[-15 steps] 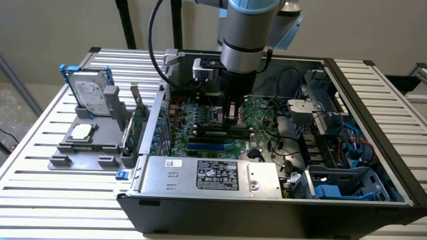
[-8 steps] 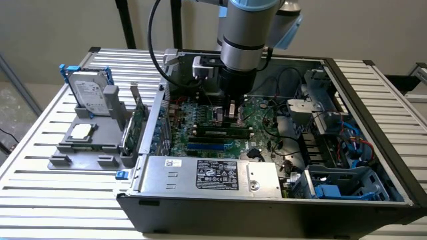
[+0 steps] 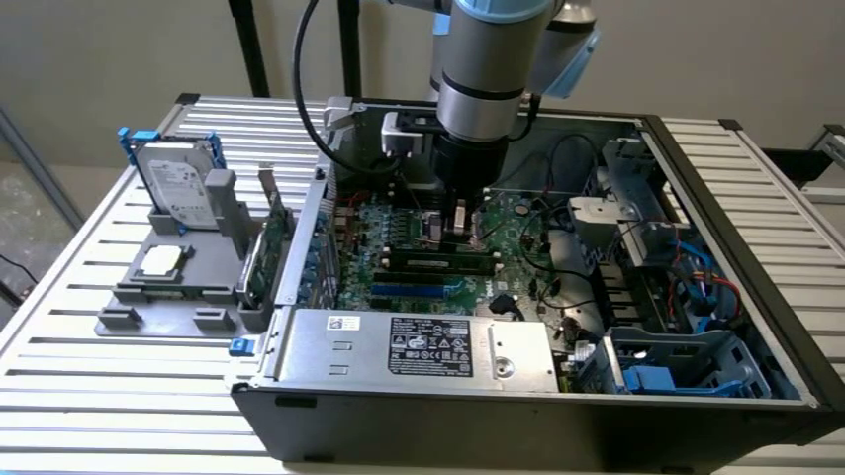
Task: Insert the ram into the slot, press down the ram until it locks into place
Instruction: 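Insert the ram into the slot, then press down the ram until it locks into place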
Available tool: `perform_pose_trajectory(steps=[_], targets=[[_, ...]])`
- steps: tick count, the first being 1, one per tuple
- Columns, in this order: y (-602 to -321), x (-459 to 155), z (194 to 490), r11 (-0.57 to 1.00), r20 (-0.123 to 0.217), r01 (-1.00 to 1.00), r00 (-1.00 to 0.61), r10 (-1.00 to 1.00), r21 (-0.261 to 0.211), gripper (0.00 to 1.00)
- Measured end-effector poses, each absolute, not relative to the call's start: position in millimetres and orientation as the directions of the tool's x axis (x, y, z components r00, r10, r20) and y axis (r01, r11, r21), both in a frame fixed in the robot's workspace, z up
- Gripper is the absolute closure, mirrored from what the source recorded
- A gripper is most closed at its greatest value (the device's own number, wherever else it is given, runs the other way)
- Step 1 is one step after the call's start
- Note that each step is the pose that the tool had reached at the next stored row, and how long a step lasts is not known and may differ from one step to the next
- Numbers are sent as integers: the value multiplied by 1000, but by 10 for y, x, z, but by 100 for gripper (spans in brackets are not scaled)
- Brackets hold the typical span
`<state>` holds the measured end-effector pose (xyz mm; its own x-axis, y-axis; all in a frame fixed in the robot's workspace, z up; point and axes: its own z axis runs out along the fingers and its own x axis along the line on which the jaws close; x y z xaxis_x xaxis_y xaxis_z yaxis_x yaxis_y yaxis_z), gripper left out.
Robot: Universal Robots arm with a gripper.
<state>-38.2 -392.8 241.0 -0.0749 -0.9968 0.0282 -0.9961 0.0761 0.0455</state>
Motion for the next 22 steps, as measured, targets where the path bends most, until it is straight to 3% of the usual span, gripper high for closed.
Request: perform_pose_trajectory(steps=[22], targets=[[-3928,-406,2343,76,27,-996,-75,-997,42,89]])
